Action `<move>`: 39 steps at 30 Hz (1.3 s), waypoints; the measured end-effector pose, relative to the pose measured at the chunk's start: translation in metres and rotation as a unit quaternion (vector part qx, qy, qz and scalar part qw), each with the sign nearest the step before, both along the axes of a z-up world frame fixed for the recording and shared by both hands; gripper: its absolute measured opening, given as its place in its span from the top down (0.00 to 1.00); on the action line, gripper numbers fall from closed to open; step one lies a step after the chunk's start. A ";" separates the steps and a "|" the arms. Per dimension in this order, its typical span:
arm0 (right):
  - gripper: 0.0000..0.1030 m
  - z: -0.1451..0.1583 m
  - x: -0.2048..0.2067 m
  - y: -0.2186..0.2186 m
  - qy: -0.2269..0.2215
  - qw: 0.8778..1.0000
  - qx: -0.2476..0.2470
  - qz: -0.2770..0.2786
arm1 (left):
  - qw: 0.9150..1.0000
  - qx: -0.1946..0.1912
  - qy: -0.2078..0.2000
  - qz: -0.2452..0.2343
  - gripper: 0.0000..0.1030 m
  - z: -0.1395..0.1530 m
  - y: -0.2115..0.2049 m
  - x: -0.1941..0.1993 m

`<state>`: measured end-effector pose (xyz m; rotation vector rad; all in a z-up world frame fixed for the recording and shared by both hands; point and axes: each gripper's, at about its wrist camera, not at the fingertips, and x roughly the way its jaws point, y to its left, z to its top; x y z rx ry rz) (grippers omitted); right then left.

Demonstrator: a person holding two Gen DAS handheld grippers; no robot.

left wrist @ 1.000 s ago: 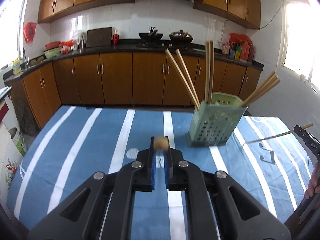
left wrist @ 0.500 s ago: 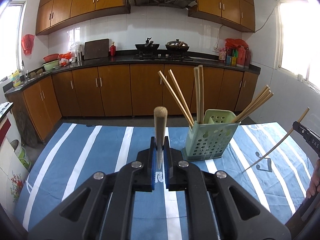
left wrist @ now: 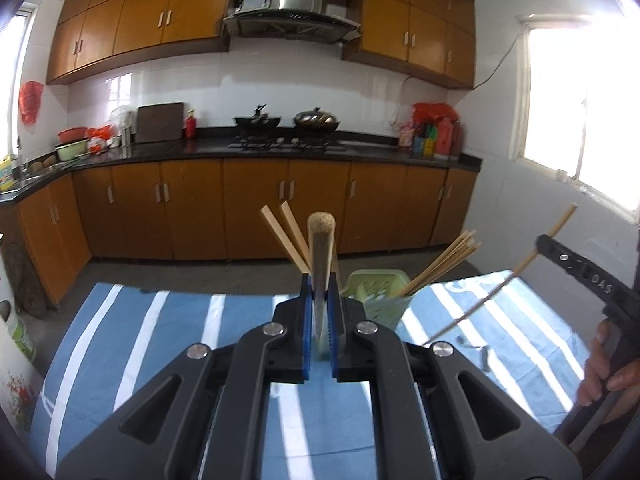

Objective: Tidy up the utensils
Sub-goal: 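Lift the right tool's chopstick into the green holder while the left tool inserts its chopstick, then open the left tool releasing its chopstick while the right tool releases its chopstick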

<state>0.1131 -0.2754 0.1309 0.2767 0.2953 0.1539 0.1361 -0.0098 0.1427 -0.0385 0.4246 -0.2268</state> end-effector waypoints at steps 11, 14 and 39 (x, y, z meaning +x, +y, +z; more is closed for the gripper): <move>0.93 0.037 0.023 0.019 -0.053 0.999 -0.003 0.003 | 0.999 -0.006 -0.036 -0.026 0.92 0.042 -0.033 0.025; 0.93 0.037 0.038 0.025 -0.058 0.998 -0.011 -0.005 | 0.999 -0.005 -0.029 -0.016 0.92 0.036 -0.037 0.045; 0.92 -0.014 0.092 0.039 0.014 0.999 -0.029 0.002 | 0.999 -0.020 0.033 -0.004 0.92 -0.018 -0.030 0.117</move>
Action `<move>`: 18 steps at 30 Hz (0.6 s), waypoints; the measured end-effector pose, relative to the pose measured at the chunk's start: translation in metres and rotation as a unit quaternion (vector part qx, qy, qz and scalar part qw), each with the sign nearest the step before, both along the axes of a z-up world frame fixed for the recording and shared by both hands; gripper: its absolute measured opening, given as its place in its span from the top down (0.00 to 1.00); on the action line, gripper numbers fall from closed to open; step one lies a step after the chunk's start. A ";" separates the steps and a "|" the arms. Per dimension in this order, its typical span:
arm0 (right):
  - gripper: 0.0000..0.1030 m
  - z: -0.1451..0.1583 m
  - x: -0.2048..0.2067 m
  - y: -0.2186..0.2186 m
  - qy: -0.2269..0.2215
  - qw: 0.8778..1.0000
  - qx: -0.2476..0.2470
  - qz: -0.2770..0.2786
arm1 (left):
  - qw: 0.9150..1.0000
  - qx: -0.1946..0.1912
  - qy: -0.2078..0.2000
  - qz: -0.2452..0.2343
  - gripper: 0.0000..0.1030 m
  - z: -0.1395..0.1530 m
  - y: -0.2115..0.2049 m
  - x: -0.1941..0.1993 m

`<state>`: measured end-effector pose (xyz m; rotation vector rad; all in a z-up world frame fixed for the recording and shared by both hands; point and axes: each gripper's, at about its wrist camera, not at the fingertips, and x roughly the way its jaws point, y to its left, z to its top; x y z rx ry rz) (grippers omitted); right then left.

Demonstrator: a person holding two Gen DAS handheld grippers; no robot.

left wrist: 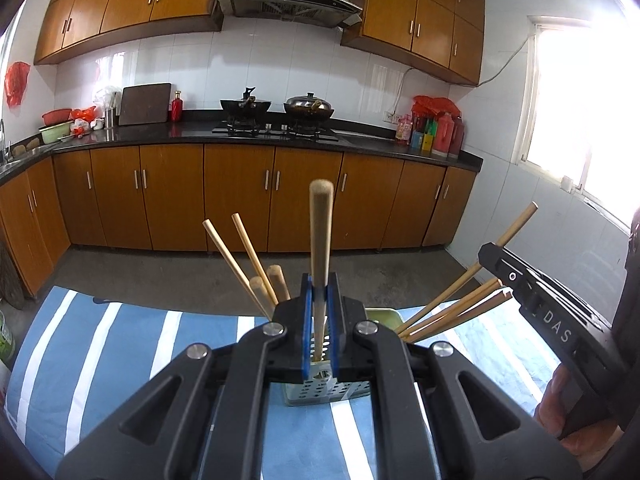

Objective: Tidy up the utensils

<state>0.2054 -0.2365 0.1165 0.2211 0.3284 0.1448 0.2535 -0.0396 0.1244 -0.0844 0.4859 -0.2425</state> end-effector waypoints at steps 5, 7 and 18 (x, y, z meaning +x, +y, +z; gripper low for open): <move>0.64 0.006 -0.006 -0.006 -0.008 1.000 0.003 -0.007 | 1.000 -0.007 -0.013 0.005 0.77 0.008 0.006 -0.009; 0.64 0.008 -0.010 -0.009 -0.013 1.000 0.002 -0.011 | 1.000 -0.010 -0.019 0.007 0.73 0.011 0.008 -0.014; 0.47 0.012 -0.050 -0.019 -0.035 0.999 -0.023 -0.031 | 0.998 -0.003 -0.049 0.047 0.45 0.018 0.043 -0.065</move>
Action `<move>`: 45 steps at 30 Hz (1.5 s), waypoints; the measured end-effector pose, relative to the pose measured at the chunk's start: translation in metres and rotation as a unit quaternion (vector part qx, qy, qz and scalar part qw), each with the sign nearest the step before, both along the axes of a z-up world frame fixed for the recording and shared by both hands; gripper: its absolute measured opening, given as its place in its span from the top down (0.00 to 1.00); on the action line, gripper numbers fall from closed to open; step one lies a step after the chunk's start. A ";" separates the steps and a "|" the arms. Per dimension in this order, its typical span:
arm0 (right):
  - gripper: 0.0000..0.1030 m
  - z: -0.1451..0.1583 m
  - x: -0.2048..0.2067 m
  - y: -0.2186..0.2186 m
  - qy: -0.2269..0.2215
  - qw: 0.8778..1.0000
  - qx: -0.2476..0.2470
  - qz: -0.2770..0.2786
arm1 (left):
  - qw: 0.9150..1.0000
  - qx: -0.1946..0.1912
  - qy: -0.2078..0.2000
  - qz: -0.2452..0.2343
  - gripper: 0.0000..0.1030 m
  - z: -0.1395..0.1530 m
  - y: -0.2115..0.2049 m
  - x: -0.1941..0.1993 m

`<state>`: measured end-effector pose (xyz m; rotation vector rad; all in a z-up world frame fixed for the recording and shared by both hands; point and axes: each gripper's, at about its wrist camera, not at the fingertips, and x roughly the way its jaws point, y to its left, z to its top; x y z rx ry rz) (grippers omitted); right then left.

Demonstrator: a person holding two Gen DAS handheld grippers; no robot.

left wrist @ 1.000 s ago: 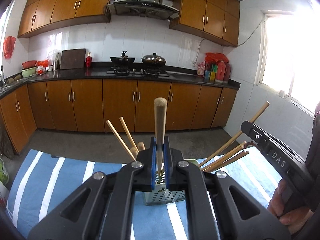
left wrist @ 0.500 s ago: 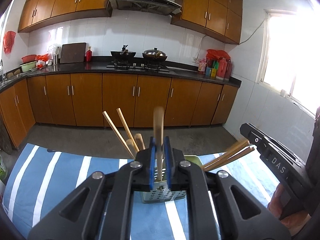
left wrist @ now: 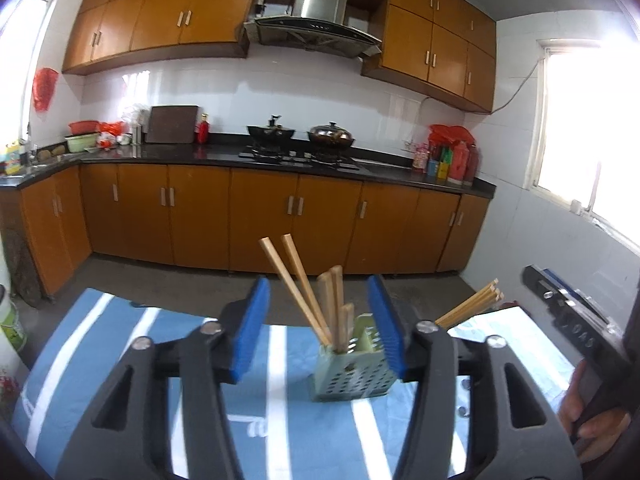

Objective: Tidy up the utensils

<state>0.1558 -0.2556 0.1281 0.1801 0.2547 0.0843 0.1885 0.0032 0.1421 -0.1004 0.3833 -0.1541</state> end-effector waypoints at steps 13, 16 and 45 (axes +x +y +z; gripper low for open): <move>0.02 -0.037 -0.067 0.019 -0.023 0.998 -0.055 -0.007 | 0.995 0.084 -0.027 0.048 0.04 -0.052 0.010 -0.081; 0.02 -0.048 -0.074 0.021 -0.009 0.998 -0.056 -0.009 | 0.994 0.090 -0.019 0.055 0.04 -0.067 0.012 -0.090; 0.02 -0.126 -0.127 0.052 0.039 0.994 -0.104 -0.011 | 0.994 0.081 0.008 0.068 0.04 -0.138 0.016 -0.151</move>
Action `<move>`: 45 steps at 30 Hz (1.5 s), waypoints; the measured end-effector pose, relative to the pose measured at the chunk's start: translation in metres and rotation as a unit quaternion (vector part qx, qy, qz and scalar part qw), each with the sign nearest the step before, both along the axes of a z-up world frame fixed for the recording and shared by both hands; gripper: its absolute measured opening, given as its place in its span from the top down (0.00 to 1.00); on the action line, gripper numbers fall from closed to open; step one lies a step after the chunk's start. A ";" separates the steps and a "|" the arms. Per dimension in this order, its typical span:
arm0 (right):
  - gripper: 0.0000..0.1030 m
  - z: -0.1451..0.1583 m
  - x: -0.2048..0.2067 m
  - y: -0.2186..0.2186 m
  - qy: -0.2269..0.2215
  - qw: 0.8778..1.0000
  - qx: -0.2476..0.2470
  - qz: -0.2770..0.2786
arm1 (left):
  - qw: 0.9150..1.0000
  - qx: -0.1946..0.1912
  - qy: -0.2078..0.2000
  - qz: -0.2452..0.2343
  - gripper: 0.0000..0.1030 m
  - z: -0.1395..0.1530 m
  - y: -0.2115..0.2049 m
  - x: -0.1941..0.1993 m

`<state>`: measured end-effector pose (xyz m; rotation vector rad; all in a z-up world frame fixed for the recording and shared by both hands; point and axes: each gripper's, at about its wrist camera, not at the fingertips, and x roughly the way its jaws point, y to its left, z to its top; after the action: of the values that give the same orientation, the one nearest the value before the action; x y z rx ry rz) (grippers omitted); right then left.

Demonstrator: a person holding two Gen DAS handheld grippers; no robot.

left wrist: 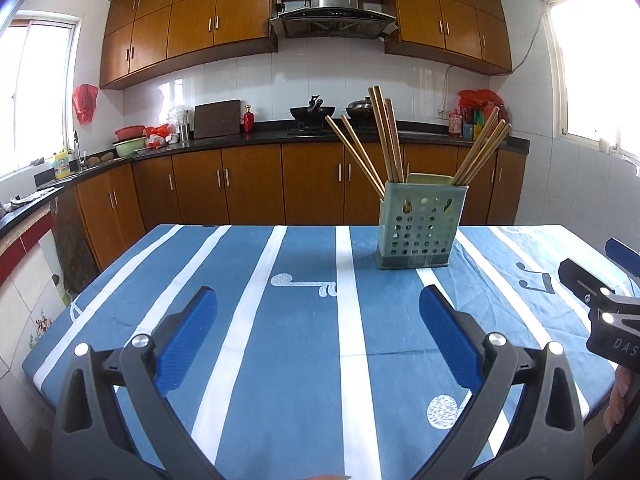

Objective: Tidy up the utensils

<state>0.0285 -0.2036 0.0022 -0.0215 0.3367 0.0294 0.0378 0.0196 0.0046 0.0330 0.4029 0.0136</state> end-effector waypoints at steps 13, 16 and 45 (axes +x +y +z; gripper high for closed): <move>0.02 -0.007 -0.002 -0.005 0.014 1.000 0.013 -0.006 | 1.000 -0.004 0.006 0.000 0.04 -0.005 -0.001 -0.002; 0.02 -0.008 -0.002 -0.005 0.015 1.000 0.014 -0.005 | 1.000 -0.004 0.007 -0.001 0.04 -0.006 -0.001 -0.002; 0.02 -0.009 -0.001 -0.011 0.018 1.000 0.021 -0.008 | 1.000 -0.004 0.011 -0.004 0.04 -0.009 -0.006 0.000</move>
<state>0.0273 -0.2146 -0.0063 0.0231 0.3728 0.0220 0.0382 0.0131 -0.0040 0.0269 0.4244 0.0044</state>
